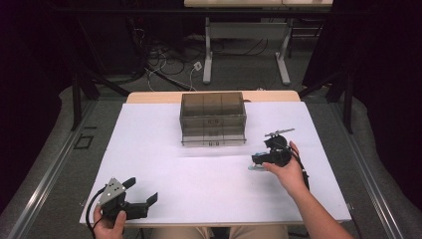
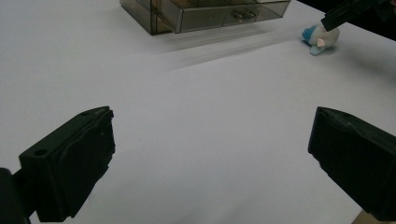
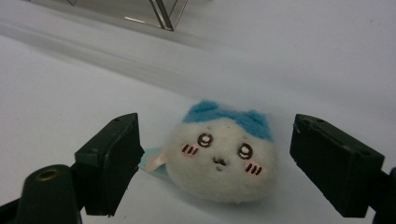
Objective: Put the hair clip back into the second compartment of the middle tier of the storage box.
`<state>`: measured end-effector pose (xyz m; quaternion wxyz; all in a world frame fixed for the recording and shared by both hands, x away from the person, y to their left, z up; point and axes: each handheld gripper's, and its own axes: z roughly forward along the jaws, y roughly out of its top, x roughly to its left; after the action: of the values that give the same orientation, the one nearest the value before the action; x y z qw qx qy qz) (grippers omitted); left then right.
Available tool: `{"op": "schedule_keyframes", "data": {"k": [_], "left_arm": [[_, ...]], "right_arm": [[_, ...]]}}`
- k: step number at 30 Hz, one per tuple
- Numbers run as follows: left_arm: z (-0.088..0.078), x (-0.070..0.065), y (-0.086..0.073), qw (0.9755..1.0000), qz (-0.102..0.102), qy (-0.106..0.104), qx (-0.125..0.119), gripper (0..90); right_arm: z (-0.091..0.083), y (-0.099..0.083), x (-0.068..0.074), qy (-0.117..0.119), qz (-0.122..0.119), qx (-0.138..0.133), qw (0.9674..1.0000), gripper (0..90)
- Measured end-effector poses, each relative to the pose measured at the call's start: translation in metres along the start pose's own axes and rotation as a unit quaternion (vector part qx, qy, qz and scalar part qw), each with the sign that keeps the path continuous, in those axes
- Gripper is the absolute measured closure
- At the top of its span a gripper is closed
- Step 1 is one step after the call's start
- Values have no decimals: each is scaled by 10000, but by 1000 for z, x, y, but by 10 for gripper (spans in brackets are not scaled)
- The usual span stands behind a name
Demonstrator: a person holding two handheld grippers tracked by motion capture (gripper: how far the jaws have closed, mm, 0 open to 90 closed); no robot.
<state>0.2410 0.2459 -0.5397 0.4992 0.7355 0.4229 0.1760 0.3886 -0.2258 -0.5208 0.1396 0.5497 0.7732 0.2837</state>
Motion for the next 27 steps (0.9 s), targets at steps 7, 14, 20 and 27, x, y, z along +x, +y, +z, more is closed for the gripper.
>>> {"op": "schedule_keyframes", "data": {"k": [7,14,20,27], "left_arm": [[0,1,0,10000,44,16,17,8],[1,0,0,10000,0,-11,15,8],[1,1,0,10000,-5,-12,16,8],[1,1,-1,10000,-14,-14,17,8]], "right_arm": [[4,0,-2,112,141,132,9997,163],[7,0,-2,76,135,232,9996,174],[12,0,0,92,200,364,9991,179],[16,-1,0,89,94,412,9991,208]]}}
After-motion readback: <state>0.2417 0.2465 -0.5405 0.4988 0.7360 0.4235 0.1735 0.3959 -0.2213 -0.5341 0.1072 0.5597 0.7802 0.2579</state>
